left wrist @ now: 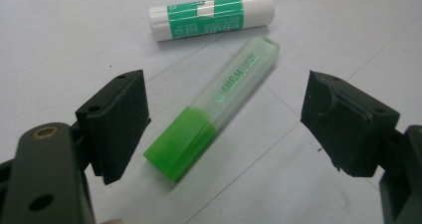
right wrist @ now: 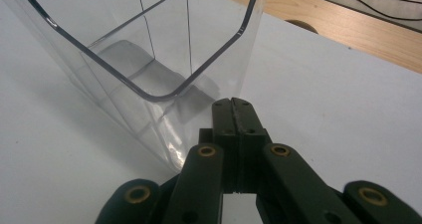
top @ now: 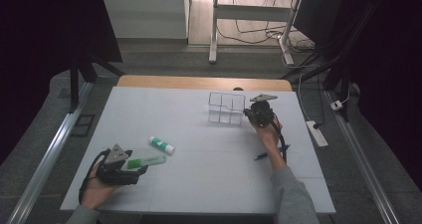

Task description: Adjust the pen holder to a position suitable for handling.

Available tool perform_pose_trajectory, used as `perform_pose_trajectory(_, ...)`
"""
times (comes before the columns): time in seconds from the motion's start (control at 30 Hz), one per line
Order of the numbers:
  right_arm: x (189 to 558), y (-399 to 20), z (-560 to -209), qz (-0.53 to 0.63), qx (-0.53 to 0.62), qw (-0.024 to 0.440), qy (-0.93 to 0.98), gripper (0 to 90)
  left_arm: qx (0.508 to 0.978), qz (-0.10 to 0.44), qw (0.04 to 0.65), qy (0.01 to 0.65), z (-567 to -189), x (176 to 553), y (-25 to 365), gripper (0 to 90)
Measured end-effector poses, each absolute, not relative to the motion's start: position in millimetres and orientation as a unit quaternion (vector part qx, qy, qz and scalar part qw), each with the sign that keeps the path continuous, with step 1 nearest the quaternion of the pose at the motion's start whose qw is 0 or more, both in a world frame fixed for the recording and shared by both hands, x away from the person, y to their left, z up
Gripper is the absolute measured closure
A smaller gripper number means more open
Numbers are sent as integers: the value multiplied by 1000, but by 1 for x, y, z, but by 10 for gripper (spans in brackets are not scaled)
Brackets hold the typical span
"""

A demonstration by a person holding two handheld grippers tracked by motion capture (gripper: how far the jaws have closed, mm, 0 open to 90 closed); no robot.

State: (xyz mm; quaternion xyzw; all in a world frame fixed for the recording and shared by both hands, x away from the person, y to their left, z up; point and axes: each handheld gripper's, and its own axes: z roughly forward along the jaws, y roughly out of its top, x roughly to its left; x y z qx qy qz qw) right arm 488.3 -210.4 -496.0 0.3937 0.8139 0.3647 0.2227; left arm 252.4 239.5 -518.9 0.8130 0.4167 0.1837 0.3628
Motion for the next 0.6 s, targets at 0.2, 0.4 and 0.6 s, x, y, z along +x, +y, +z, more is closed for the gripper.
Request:
perform_pose_trajectory(0.2, 490, -206, -497, 366, 389, 221, 816, 892, 814, 185, 363, 415, -518, 251, 239, 183)
perform_pose_trajectory(0.4, 491, -205, -497, 363, 390, 221, 817, 893, 812, 185, 365, 416, -517, 249, 240, 182)
perform_pose_trajectory(0.6, 493, -200, -498, 366, 394, 217, 815, 893, 810, 185, 372, 415, -516, 249, 242, 182)
